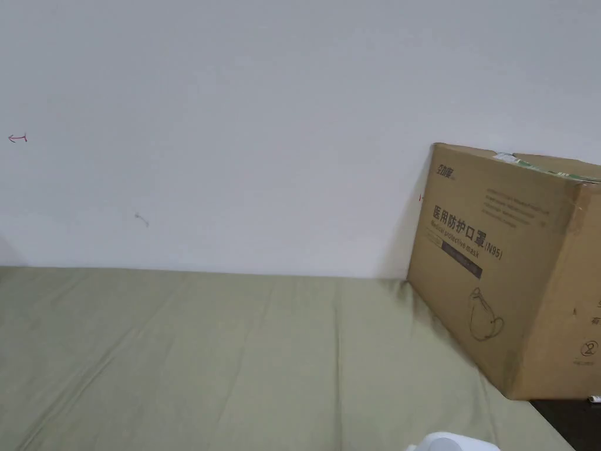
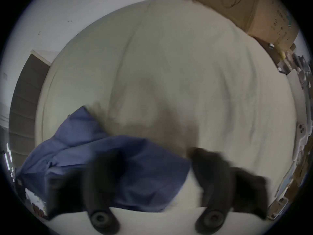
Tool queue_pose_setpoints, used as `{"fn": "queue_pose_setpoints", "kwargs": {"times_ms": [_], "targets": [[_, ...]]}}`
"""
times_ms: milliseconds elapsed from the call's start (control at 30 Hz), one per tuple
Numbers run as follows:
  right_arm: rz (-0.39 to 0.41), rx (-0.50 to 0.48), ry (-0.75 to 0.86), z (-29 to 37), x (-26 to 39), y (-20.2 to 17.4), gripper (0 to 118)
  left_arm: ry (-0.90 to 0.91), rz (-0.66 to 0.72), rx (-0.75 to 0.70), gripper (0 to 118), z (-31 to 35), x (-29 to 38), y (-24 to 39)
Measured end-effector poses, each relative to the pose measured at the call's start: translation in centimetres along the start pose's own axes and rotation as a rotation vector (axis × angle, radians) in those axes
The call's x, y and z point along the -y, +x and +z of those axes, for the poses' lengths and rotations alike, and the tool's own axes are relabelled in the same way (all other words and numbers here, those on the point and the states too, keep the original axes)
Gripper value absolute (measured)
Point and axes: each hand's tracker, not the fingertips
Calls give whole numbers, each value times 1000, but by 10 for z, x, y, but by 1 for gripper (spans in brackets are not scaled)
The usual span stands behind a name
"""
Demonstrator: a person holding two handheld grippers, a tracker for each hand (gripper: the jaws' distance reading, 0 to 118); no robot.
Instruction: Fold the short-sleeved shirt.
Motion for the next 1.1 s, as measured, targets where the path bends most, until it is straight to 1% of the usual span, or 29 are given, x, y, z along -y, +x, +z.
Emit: {"fn": "queue_pose_setpoints", "kwargs": {"times_ms": [33, 67, 100, 133, 167, 200, 233, 300, 333, 400, 500, 633, 700, 767, 867, 967, 1033, 1100], "targets": [[22, -22, 6, 5, 11, -5, 22, -9, 2, -4, 5, -1, 0, 0], [74, 7, 37, 11, 18, -11, 13, -15, 1, -10, 5, -1, 2, -1], [130, -38, 43, 15, 20, -17, 11, -16, 1, -16, 5, -1, 2, -1], [174, -59, 40, 19, 23, -20, 11, -16, 2, -20, 5, -3, 1, -1], [199, -81, 53, 24, 30, -20, 10, -16, 1, -26, 5, -3, 1, -1], [189, -80, 103, 34, 35, -20, 10, -15, 1, -32, 5, 0, 0, 0], [161, -85, 158, 45, 39, -19, 10, -14, 4, -38, 5, 2, -1, 1], [94, -158, 237, 74, 46, -9, 9, -3, 3, -41, 5, 6, -7, -12], [87, -188, 267, 91, 48, -6, 9, 10, -1, -37, 5, 12, -12, -12], [109, -210, 346, 129, 55, -2, 8, 46, -39, -41, 5, 23, -28, -6], [163, -225, 466, 190, 61, 1, 8, 125, -94, -47, 5, 41, -63, 0], [186, -253, 611, 260, 57, -2, 8, 194, -69, -32, 5, 52, -118, 11], [205, -244, 672, 293, 48, -5, 8, 225, -65, -19, 5, 55, -150, 18], [224, -225, 731, 325, 41, -10, 8, 258, -73, -39, 5, 60, -180, 24], [231, -188, 802, 366, 19, -17, 8, 311, -136, -70, 5, 62, -222, 34], [245, -157, 858, 398, -8, -26, 8, 334, -166, -93, 5, 57, -260, 43], [235, -142, 925, 412, -24, -32, 8, 354, -177, -97, 5, 49, -284, 46], [214, -144, 949, 423, -43, -42, 8, 381, -161, -111, 5, 39, -307, 50]]}}
